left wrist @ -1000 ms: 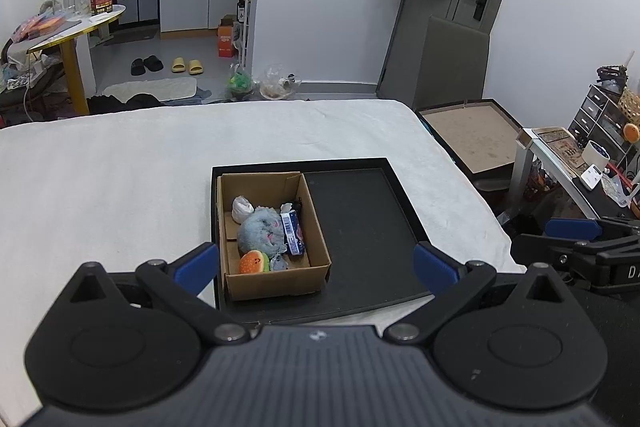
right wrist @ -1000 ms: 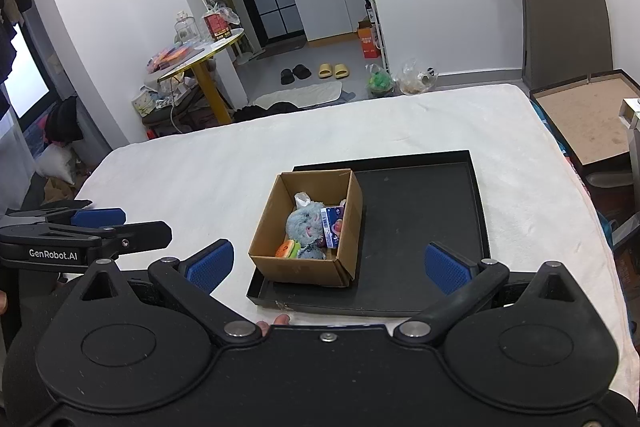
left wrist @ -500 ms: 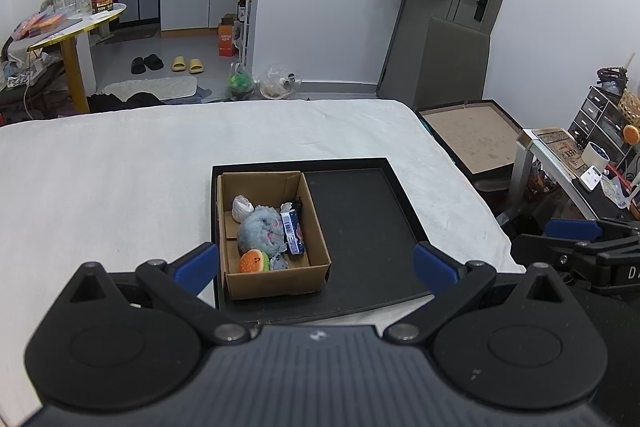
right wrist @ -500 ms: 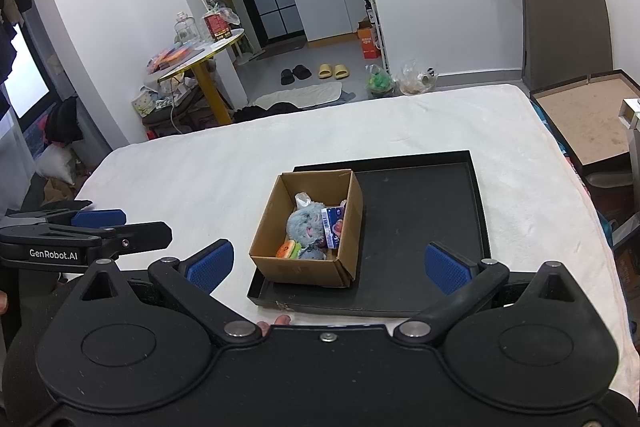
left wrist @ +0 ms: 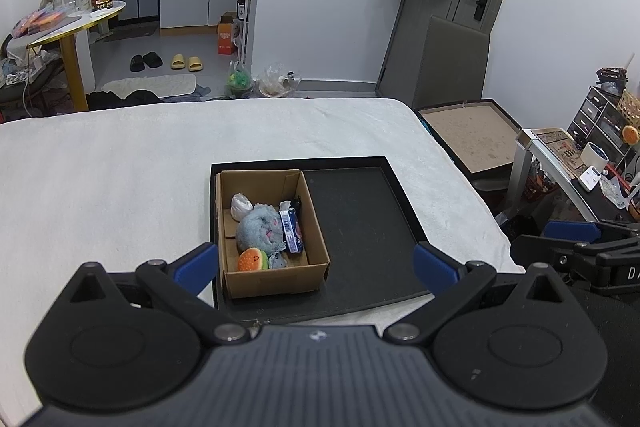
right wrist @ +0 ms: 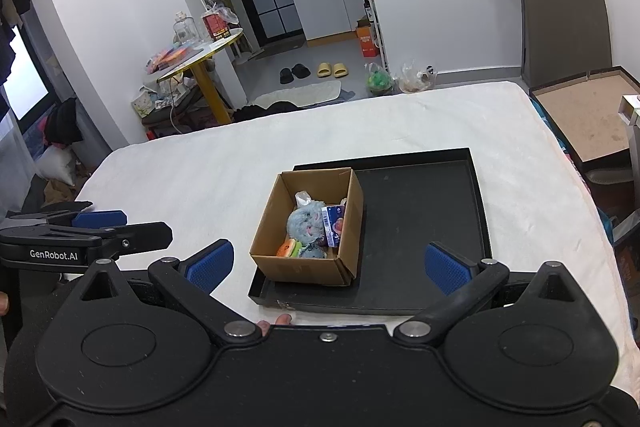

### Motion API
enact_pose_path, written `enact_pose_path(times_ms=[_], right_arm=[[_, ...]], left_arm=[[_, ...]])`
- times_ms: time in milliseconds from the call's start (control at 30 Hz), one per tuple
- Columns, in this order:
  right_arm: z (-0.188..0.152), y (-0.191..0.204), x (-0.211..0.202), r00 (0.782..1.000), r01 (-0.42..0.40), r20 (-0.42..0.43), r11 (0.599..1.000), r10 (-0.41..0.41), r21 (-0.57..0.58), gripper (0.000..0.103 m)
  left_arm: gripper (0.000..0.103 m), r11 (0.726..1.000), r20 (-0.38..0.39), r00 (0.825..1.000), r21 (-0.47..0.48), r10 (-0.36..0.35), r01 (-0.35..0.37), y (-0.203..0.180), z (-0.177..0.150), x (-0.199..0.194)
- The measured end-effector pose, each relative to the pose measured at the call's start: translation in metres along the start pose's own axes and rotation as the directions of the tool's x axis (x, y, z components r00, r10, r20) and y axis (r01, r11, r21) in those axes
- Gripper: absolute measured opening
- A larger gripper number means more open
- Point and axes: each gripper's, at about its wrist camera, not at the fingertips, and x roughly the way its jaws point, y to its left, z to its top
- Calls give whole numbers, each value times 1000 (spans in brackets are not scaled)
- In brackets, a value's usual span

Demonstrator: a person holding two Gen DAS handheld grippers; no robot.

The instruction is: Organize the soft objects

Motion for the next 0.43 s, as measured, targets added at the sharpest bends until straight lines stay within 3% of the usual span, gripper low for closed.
enact_pose_path(times_ms=[433], right_arm=[[-1, 3, 0, 1000, -9, 0, 1000, 9, 12, 103]], left_arm=[[103, 1000, 17, 1000, 3, -1, 1, -1, -3, -3]])
